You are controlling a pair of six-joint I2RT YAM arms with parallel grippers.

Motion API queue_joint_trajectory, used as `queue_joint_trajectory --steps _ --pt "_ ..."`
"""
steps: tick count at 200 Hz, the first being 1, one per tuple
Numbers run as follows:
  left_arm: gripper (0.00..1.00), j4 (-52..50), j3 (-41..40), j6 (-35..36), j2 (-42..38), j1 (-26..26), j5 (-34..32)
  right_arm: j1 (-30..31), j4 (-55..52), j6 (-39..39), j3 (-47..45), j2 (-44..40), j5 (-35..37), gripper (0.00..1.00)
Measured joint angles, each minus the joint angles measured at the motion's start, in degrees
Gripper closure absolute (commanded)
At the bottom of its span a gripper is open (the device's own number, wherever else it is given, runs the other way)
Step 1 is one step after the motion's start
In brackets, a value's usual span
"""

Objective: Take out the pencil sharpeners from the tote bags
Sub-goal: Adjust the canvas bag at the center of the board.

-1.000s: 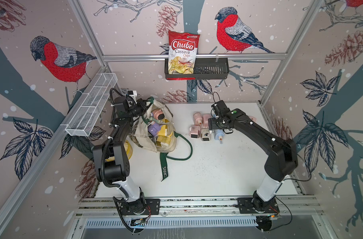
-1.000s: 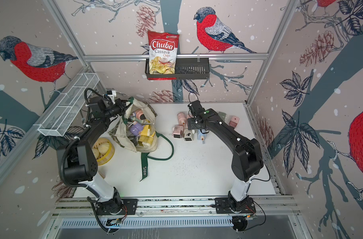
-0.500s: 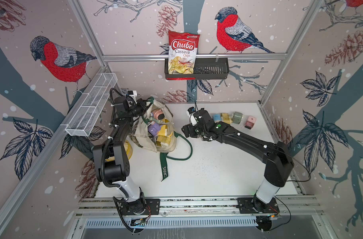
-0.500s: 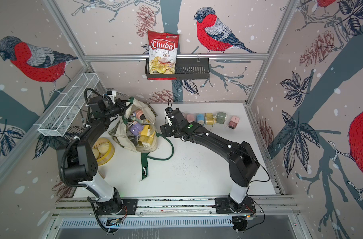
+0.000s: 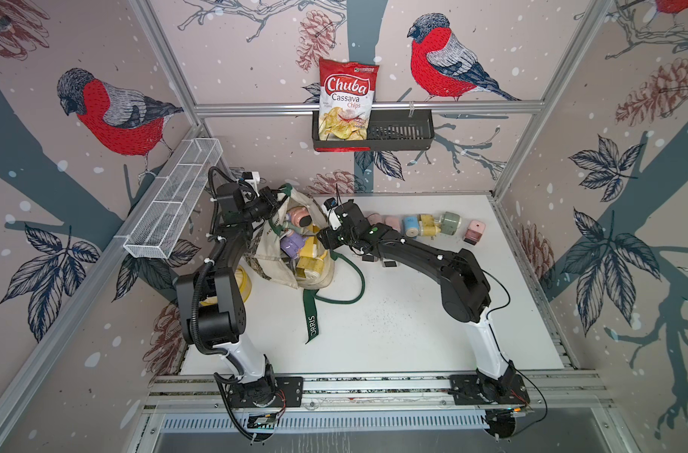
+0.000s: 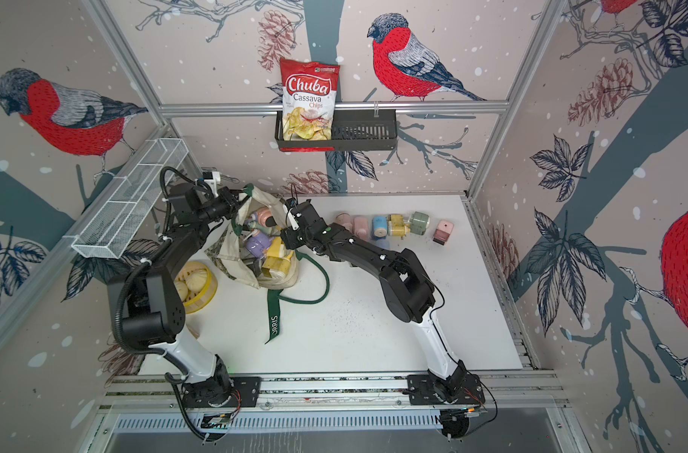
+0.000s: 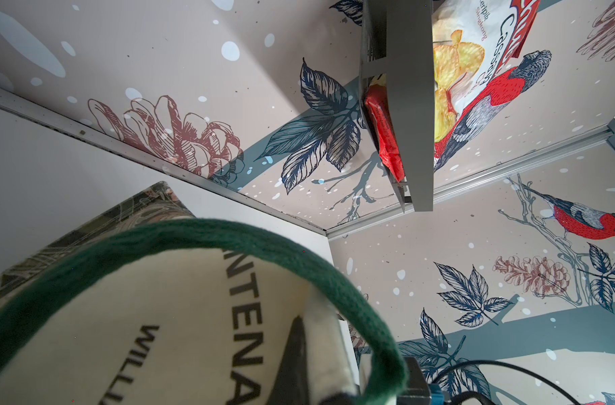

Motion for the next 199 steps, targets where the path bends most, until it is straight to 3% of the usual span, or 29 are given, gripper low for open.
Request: queue_joint_trajectory --steps 35,138,175,199 --pt "1.00 -0.20 0.00 0.07 0.07 -0.02 0.28 -0.04 2.84 0.37 -2.40 -0.04 0.04 1.00" --pt "1.00 -2.16 0.00 0.68 0.33 -0.57 8.22 3.48 18.10 3.10 -26.93 -15.56 -1.64 1.00" --pt "1.00 -1.57 0.02 0.46 0.48 -0.66 6.88 3.85 17.62 4.48 -29.70 -17.88 -1.84 0.48" --pt "1.00 -1.01 0.20 0.48 0.50 -0.61 3.65 3.74 13.79 4.46 -28.81 -18.29 -1.01 0.32"
